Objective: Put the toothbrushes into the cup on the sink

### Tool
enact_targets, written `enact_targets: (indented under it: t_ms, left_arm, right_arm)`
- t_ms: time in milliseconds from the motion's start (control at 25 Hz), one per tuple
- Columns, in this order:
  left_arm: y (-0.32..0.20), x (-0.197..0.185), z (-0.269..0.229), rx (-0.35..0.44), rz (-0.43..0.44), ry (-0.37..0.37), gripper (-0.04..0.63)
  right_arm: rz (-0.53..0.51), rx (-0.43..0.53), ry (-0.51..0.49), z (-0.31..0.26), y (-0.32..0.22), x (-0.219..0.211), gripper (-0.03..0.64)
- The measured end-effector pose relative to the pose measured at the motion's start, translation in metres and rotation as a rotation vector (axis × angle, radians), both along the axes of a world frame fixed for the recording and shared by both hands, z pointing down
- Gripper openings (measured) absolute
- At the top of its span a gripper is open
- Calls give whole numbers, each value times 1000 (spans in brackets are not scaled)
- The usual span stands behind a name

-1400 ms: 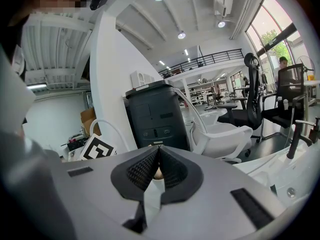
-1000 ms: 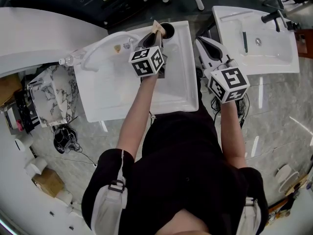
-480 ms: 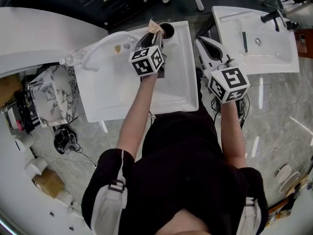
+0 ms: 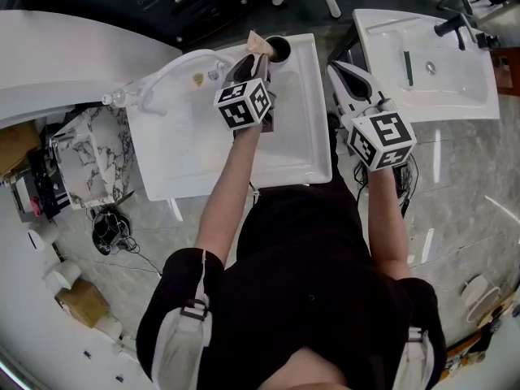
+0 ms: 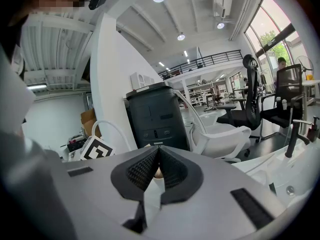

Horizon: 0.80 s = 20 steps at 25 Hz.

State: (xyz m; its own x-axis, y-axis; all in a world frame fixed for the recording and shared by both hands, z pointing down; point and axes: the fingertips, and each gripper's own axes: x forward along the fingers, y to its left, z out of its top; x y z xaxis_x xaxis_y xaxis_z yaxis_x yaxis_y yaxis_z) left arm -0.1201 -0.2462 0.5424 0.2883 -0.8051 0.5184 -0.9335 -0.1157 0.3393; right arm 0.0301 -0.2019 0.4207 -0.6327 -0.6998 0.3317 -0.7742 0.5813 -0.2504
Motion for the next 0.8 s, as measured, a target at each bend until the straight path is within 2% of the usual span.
enact_targets:
  t_ms: [440,800]
  left_arm:
    - [30,5,-19,36,41,8,61]
    - [54,11,-56,123,88,18,23]
  right_arm:
    - [12,28,-3,-9,19,-2,31]
    - [34,77,-7,-29,41,-4,31]
